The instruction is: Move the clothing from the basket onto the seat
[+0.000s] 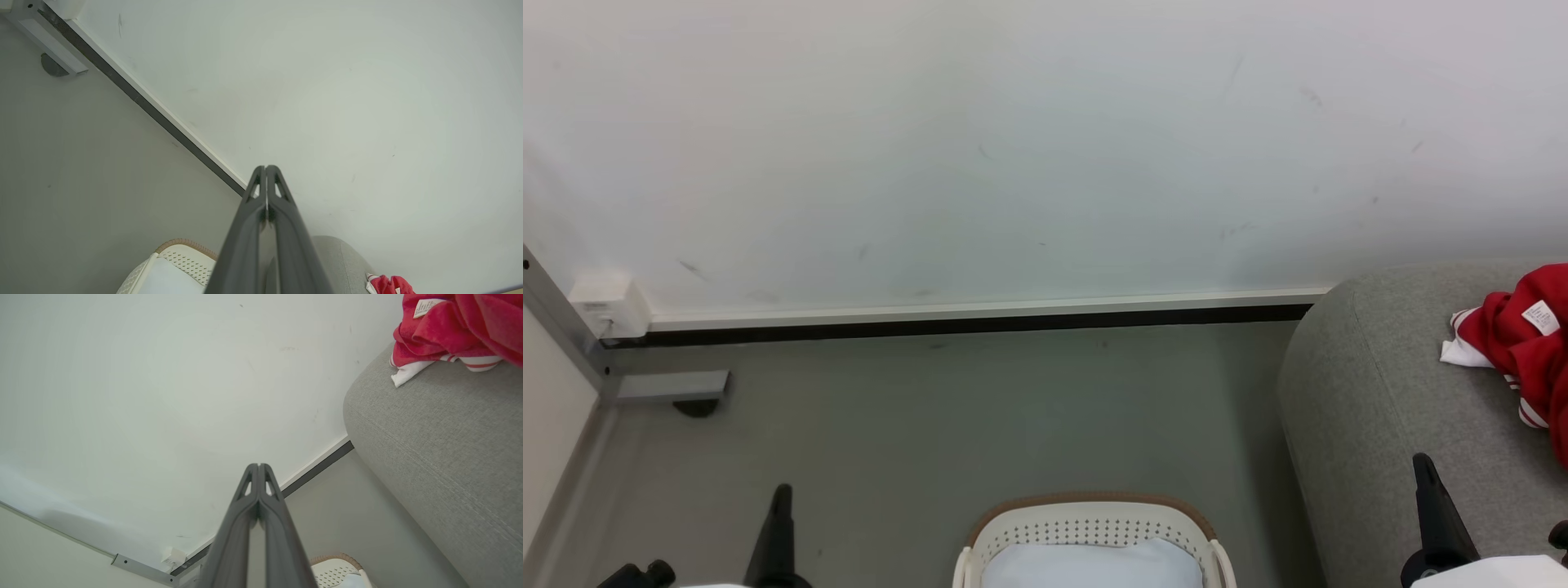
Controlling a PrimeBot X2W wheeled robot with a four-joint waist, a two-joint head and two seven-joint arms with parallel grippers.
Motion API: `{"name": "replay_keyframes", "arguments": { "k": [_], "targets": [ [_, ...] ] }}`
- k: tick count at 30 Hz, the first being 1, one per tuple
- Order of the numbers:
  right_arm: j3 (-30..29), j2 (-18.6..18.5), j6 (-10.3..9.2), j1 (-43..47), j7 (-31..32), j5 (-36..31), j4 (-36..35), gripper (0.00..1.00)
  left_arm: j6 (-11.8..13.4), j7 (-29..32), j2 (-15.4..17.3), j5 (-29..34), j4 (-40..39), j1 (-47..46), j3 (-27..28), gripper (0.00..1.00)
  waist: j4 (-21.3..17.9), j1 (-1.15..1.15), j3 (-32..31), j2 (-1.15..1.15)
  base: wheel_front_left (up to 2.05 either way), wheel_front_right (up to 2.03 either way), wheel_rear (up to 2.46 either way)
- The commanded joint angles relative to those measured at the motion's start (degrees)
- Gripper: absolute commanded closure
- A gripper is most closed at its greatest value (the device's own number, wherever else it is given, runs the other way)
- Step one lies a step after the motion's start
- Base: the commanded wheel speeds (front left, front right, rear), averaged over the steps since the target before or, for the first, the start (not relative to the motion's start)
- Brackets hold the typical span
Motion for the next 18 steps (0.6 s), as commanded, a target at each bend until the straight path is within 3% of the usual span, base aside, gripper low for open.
{"name": "replay_keyframes", "arguments": {
  "k": [1, 18],
  "targets": [
    [-0.64, -0.19, -0.05, -1.64, 0.46, 1.59, -0.75, 1.00, -0.42, 0.50, 0.41, -1.88, -0.32, -1.39, 0.36, 1.00, 0.02, 0.00, 0.03, 0.00, 0.00, 0.00, 0.00],
    [-2.84, 0.49, -0.06, -2.13, 3.15, 11.52, -0.72, 1.00, -0.72, 3.37, 0.48, -12.96, 0.56, -2.97, 1.01, 1.00, 0.26, 0.00, 0.45, 0.00, 0.00, 0.00, 0.00]
  ]
}}
